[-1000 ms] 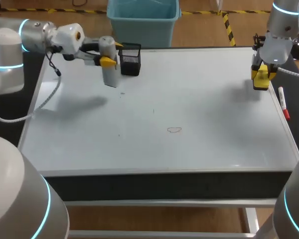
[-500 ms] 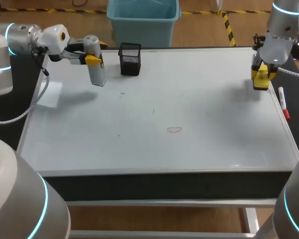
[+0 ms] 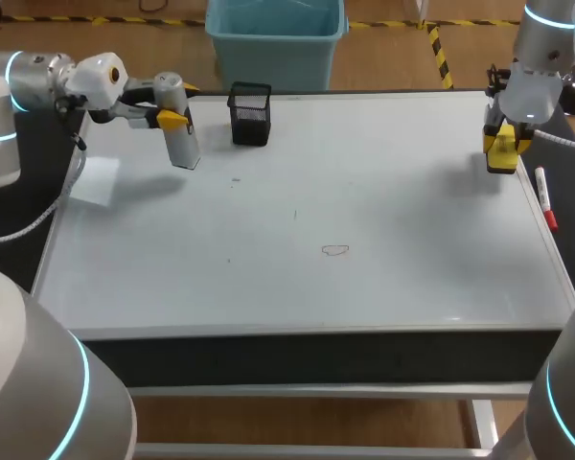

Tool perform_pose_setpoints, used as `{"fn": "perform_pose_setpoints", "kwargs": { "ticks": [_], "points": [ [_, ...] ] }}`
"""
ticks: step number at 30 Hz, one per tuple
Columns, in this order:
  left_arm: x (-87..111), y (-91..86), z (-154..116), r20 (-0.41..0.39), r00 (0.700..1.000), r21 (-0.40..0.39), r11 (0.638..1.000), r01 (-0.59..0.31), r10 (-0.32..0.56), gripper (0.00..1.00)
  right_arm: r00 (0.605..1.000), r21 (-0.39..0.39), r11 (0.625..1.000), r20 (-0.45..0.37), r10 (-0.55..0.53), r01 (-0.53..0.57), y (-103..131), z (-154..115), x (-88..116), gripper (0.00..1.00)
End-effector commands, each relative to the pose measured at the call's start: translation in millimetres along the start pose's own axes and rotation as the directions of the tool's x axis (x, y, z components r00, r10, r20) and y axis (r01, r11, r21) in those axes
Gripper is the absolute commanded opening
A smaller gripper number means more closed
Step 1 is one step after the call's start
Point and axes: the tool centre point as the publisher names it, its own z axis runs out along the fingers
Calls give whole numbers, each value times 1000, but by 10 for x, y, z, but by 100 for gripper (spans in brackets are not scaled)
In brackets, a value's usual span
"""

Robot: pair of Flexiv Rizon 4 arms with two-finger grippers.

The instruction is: Pick up the inspection probe, press it on each red-marked spot on the whiteboard one by one, put down the probe, pick up the eraser, and wipe off all the red marks.

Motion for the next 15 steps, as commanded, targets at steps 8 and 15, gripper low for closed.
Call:
{"fn": "perform_pose_setpoints", "kwargs": {
  "ticks": [8,15],
  "points": [
    [-14,0,-8,-5,1000,2,1000,1,-1,0,999,14,1000,-37,-11,11,93,-5,-81,0],
    [-14,0,-8,-5,1000,2,1000,1,-1,0,1000,66,998,-8,14,-14,455,-10,-256,0]
  ]
}}
